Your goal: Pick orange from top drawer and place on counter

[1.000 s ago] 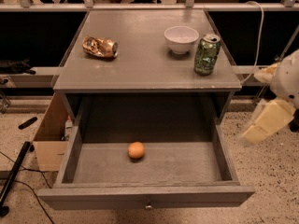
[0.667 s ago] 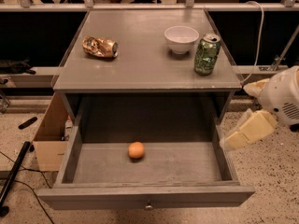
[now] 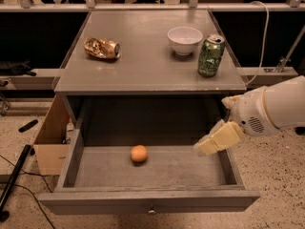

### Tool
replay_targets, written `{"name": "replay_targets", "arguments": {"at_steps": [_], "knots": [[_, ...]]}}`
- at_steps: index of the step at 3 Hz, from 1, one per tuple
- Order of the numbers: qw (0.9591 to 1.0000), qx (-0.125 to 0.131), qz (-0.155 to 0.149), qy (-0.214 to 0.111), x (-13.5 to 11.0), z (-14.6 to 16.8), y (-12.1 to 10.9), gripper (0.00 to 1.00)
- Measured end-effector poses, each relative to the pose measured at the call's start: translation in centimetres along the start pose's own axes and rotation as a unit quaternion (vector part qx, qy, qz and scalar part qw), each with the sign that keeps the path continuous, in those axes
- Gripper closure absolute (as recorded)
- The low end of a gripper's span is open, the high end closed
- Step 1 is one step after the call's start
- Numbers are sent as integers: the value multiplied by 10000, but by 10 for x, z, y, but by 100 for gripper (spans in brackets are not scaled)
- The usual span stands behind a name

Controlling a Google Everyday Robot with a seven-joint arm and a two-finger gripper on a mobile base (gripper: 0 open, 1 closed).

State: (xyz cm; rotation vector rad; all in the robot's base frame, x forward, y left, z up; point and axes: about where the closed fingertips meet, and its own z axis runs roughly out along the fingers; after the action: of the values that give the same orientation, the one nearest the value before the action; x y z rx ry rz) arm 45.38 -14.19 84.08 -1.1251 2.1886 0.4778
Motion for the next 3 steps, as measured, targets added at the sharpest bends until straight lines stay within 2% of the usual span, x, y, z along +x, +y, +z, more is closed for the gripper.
{"name": "replay_targets", "arguments": {"at_steps": [1, 2, 3], "knots": [[10000, 0, 0, 0, 0, 0, 0, 0], [9993, -287, 228, -72, 2, 38, 17, 0], [9966, -725, 388, -33, 4, 92, 37, 0]]}}
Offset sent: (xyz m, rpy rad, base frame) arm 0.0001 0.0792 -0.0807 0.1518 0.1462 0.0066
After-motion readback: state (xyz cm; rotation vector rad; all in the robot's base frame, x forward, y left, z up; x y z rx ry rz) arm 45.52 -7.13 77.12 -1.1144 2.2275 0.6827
